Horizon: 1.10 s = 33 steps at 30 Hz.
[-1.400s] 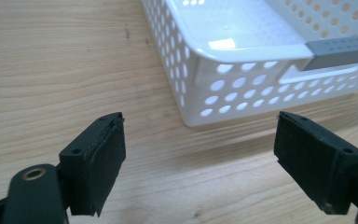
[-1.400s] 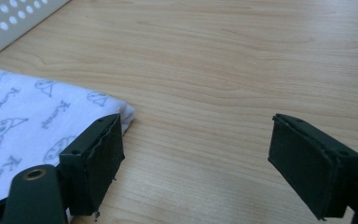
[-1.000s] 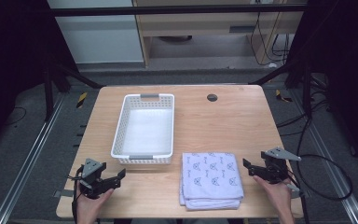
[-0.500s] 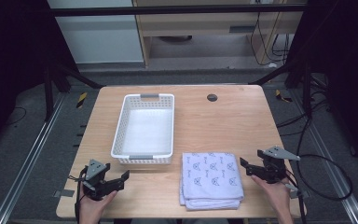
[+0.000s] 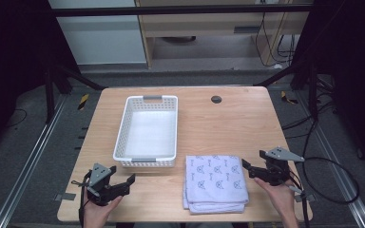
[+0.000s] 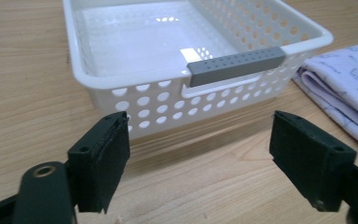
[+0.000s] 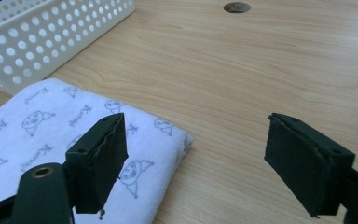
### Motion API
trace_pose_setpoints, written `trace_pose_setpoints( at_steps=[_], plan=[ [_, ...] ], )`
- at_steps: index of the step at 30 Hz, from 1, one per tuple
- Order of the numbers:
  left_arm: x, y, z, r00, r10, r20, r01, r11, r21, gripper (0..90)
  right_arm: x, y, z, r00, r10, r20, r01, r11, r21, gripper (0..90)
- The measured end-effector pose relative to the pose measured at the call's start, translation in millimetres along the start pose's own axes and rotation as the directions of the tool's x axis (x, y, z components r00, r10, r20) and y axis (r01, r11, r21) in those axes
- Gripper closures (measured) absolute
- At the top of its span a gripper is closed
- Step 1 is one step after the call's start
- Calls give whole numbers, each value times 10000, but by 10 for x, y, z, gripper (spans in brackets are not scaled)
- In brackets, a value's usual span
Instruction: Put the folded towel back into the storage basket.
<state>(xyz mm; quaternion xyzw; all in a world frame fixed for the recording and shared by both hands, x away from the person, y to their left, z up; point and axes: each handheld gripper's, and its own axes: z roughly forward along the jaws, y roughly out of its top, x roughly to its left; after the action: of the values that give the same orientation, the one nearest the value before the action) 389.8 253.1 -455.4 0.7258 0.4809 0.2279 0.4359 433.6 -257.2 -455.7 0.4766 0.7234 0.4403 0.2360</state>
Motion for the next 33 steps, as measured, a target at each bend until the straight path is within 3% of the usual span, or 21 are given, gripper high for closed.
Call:
trace_pose_setpoints(
  at_steps=[6,22,33],
  plan=[
    [-68,48,4,9998,151,128,-150,9999,-59,217,4,54,-12,9999,41,-92,-42,9999,-133,228],
    [-181,318,-46,9994,239,249,-220,9968,-771,267,29,287,-31,9998,-92,-150,83,9983,-579,254],
    [-399,476,58,9971,509,572,-453,9944,-954,275,58,466,-2,9998,4,-218,-18,9977,-675,255]
  ],
)
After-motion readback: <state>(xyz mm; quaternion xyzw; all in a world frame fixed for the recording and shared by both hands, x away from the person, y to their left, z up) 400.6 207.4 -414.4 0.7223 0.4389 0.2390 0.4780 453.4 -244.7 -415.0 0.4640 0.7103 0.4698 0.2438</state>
